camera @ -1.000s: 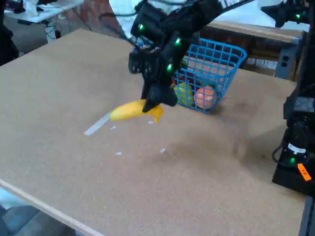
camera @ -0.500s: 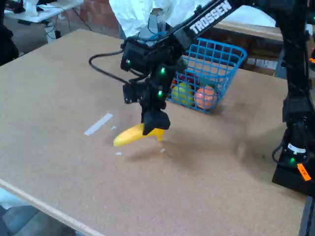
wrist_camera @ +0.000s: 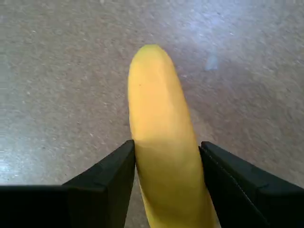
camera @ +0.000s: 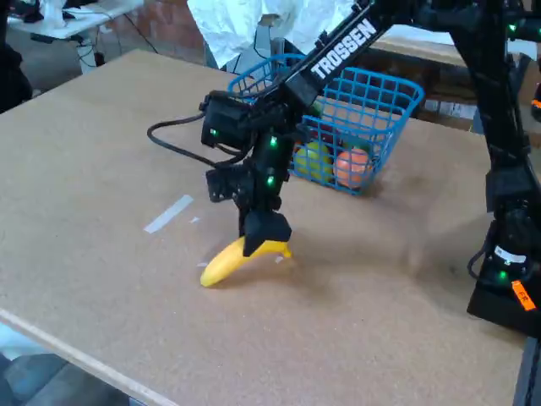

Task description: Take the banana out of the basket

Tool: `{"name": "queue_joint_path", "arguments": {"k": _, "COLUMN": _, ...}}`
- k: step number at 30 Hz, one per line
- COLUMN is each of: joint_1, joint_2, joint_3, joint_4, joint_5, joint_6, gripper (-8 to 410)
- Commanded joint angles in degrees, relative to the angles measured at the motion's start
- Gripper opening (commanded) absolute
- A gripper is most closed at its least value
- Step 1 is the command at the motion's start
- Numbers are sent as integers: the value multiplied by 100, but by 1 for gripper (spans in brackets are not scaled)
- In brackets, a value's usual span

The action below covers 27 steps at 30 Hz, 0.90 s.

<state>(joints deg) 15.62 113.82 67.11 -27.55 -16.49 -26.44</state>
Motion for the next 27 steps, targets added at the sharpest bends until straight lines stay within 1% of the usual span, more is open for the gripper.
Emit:
{"name": "queue_joint_path", "arguments": {"k": 1, "joint_1": 166, "joint_2": 22, "joint_3": -13, "joint_4": 529, "joint_5": -105, "joint_6": 125, "gripper": -1}}
{"name": "queue_joint_path", "arguments": {"k": 6, "joint_1": 166, "joint_2": 22, "joint_3": -13, "joint_4": 916, "joint_5": -79, "joint_6": 131, "gripper": -1}}
{"name": "queue_joint_path", "arguments": {"k": 10, "joint_1": 166, "joint_2": 22, "joint_3": -13, "joint_4": 1154, "joint_5": 149, "joint_6": 129, "gripper": 0}}
{"name": "queue_joint_path", "arguments": {"k": 20, "joint_1": 164, "joint_2": 22, "joint_3": -13, "joint_4": 1196, "joint_5": 164, "joint_6": 74, "gripper": 3}}
{"name": "queue_joint_path", "arguments": {"k": 23, "joint_1": 162, "joint_2": 22, "joint_3": -13, "joint_4": 1193, "joint_5": 157, "joint_6": 87, "gripper": 20}}
{"name": "queue_joint_path", "arguments": {"k": 27, "joint_1": 162, "joint_2": 22, "joint_3": -13, "joint_4": 1193, "joint_5": 155, "joint_6": 85, "gripper": 61}}
